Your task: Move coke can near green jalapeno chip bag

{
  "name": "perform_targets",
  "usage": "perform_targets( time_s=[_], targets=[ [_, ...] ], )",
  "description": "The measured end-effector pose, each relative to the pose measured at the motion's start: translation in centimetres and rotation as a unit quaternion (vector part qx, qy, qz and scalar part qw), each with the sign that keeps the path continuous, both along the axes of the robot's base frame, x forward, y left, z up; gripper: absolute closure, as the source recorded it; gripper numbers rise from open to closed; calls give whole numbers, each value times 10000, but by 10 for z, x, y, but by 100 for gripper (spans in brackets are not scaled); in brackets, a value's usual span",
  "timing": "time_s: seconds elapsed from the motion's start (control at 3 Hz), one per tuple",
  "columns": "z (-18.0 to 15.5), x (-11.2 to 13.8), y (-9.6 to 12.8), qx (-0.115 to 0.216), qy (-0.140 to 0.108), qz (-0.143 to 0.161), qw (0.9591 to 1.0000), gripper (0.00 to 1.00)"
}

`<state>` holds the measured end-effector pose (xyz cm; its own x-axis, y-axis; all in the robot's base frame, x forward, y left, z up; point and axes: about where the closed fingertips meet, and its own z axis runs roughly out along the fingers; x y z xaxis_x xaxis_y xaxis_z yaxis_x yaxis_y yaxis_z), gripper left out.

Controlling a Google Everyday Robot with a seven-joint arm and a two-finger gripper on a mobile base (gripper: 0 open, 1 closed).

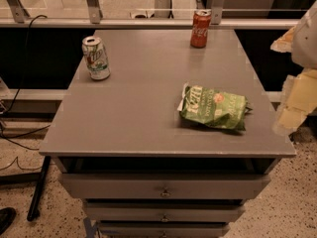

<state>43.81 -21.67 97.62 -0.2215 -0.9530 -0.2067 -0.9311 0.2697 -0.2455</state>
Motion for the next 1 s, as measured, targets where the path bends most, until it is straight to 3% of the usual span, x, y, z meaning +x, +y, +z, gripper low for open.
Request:
perform_targets(
  time_s=[0.33,0.67,1.0],
  targets=[
    [0,0,0,1,-1,0,10000,0],
    [-7,24,11,345,-111,111,9993,0],
    [-14,84,15,601,-393,-31,9974,0]
  ],
)
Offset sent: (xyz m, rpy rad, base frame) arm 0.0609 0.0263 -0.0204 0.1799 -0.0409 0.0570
